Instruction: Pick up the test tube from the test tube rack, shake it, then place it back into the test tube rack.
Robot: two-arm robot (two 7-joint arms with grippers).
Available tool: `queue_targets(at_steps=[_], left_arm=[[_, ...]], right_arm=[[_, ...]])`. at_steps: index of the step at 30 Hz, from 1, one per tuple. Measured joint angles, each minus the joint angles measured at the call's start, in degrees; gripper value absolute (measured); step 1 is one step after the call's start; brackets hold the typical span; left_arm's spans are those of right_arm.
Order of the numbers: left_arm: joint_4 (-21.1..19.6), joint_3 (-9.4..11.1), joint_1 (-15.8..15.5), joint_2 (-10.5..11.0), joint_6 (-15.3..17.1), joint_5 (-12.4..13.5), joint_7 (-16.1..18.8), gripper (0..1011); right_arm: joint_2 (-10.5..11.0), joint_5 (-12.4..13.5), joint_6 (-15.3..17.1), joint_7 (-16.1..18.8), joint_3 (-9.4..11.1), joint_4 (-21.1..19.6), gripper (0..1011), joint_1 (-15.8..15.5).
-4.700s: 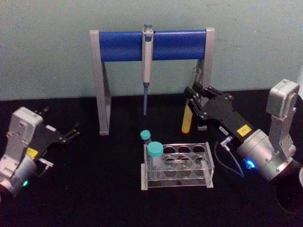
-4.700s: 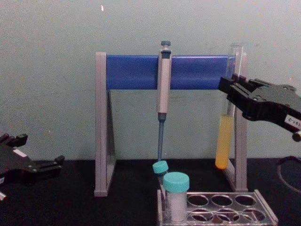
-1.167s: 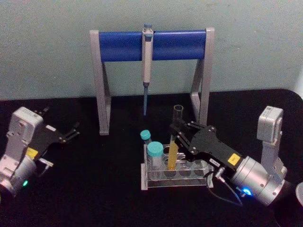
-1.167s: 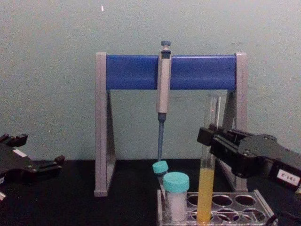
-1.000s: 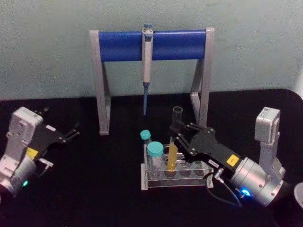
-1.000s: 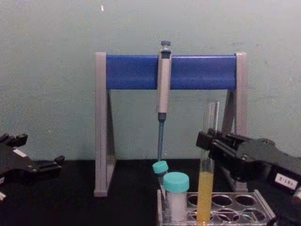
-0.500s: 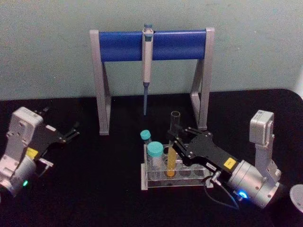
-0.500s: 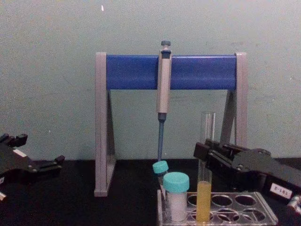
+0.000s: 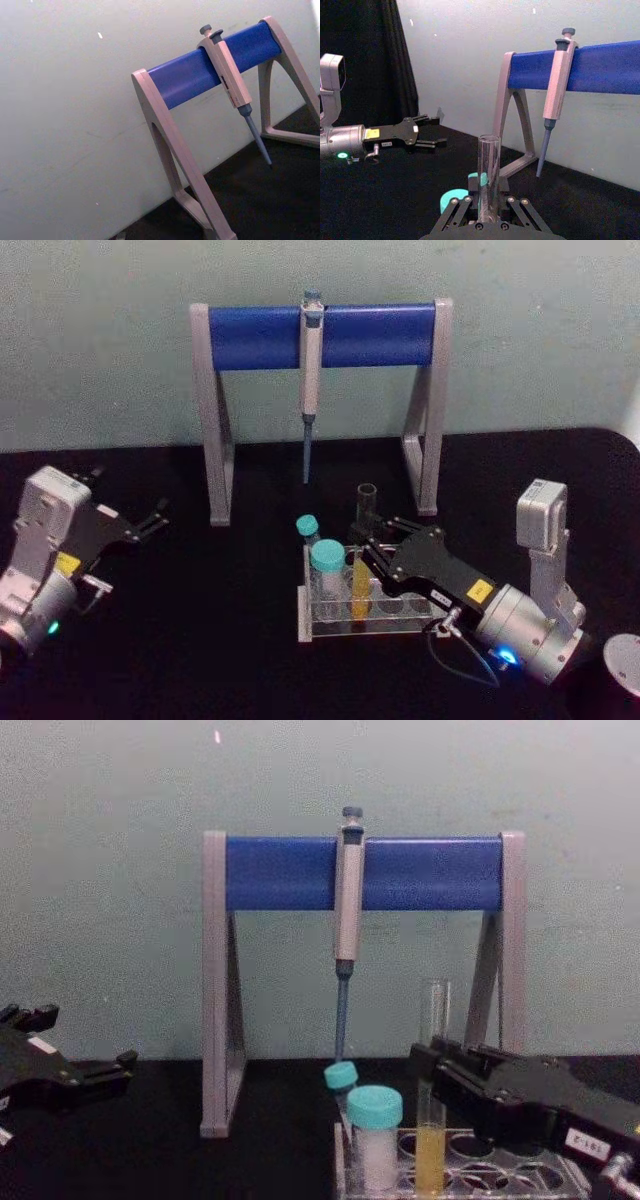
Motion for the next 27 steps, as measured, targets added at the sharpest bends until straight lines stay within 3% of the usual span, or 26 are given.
queue_targets(at_steps=[27], left_arm=[[0.0, 0.0, 0.0, 0.0, 0.0, 0.0, 0.0, 1001]], right_arm=[[-0.13, -0.71, 0.37, -0.47, -0.05, 0.28, 229, -0.06]])
